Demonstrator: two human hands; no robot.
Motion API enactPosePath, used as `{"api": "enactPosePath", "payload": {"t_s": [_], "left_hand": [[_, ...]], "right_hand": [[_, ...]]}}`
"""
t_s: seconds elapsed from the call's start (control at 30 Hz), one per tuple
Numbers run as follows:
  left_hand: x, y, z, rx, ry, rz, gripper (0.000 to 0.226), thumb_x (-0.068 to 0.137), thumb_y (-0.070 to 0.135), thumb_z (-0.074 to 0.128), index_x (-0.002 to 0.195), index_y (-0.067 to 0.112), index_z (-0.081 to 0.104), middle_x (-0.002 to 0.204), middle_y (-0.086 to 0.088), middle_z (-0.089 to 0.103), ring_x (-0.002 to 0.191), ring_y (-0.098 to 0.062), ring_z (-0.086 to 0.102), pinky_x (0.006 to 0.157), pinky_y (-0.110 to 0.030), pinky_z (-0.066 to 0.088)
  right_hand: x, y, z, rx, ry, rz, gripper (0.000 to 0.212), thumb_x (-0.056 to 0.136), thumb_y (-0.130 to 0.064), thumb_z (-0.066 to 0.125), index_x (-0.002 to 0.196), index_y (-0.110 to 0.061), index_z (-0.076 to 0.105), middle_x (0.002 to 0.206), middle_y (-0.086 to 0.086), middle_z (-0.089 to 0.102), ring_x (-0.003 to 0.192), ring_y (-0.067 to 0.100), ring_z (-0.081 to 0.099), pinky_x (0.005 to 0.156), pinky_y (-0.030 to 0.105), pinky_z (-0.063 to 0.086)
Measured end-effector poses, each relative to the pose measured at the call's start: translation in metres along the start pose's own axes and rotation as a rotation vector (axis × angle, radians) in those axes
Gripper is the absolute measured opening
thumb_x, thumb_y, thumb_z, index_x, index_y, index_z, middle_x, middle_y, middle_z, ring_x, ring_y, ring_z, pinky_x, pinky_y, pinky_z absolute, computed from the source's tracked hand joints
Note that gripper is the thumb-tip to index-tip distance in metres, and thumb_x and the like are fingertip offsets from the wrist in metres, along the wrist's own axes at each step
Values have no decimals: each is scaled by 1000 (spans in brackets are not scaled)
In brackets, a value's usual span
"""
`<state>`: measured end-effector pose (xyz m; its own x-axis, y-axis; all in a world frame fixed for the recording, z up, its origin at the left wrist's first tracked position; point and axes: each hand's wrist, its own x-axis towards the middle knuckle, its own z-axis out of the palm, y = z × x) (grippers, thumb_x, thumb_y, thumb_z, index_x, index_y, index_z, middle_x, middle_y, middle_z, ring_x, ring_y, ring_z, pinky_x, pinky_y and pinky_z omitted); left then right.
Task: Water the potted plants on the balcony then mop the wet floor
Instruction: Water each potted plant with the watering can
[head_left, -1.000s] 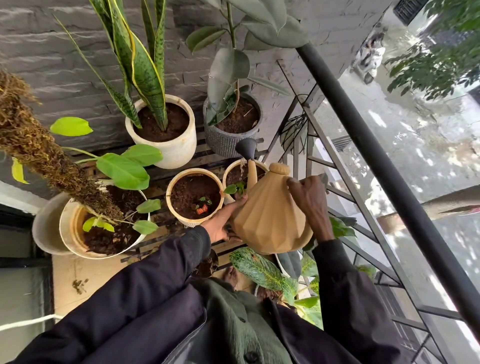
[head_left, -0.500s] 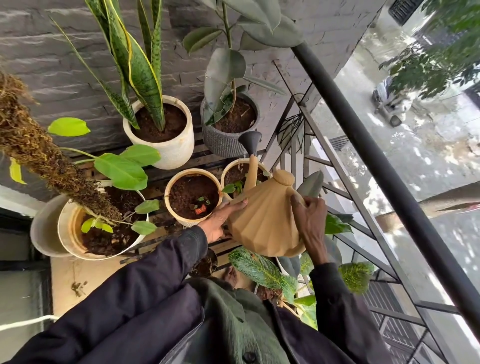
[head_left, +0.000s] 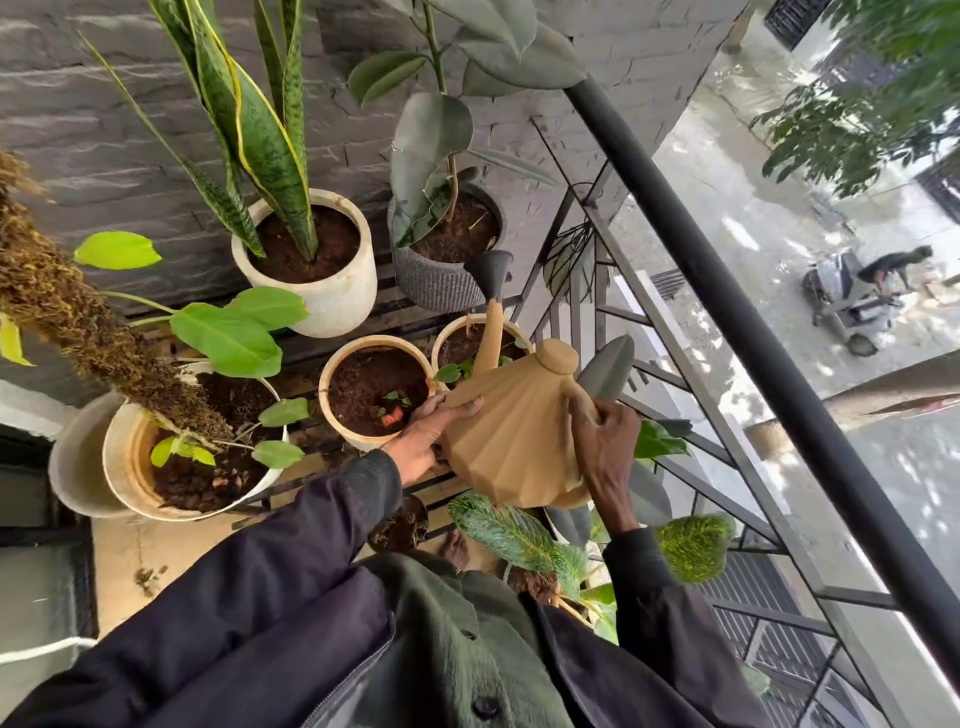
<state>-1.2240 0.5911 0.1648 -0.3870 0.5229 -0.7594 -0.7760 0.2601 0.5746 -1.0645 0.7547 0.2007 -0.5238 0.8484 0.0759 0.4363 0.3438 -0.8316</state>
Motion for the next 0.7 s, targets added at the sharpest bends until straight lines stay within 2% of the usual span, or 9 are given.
{"api": "enactPosePath", "payload": {"t_s": [0.13,0.23,0.3,0.4,0.5,0.6,0.7], "left_hand": [[-4,0,5,-52,11,8,54,81,27,82,127,27,54,115,2,64,109,-17,56,110,-51,41],[-6,-2,6,-67,3,12,60,80,32,82,133,27,55,119,1,65,109,-17,59,104,-50,44],[-6,-3,7,-69,-2,34,69,74,35,84,136,26,55,123,-2,66,113,-19,59,104,-50,45],[-4,-6,9,-80,3,68,69,75,33,86,136,24,56,126,-5,67,111,-18,61,101,-46,49],[-4,-9,14,-101,17,85,56,80,27,83,131,23,59,126,-6,67,107,-18,62,94,-41,51],[-7,-11,18,-113,32,92,37,83,25,81,115,31,62,119,0,68,104,-14,62,85,-37,52],[-7,-14,20,-123,45,116,43,84,24,80,122,28,60,118,1,68,103,-13,62,81,-34,52]], "right_hand": [[-5,1,-3,33,4,-22,58,95,-49,63,52,-13,50,47,-12,34,39,10,31,43,15,27],[-9,2,-5,65,17,-37,58,93,-53,59,51,-13,53,48,-13,39,39,9,36,44,14,28],[-10,7,-6,70,32,-50,66,92,-56,58,53,-3,55,48,-11,41,41,10,35,45,18,27],[-13,11,-7,84,46,-53,67,92,-55,58,55,1,54,49,-9,40,43,10,32,45,18,24],[-14,12,-10,92,41,-41,60,95,-46,64,57,0,55,51,-7,42,45,8,32,46,17,23],[-13,14,-12,101,10,19,41,100,-17,71,62,-6,64,53,-10,48,43,4,38,46,12,29],[-15,14,-14,97,10,10,31,100,-11,71,70,-3,73,56,-10,55,43,2,44,45,10,34]]}}
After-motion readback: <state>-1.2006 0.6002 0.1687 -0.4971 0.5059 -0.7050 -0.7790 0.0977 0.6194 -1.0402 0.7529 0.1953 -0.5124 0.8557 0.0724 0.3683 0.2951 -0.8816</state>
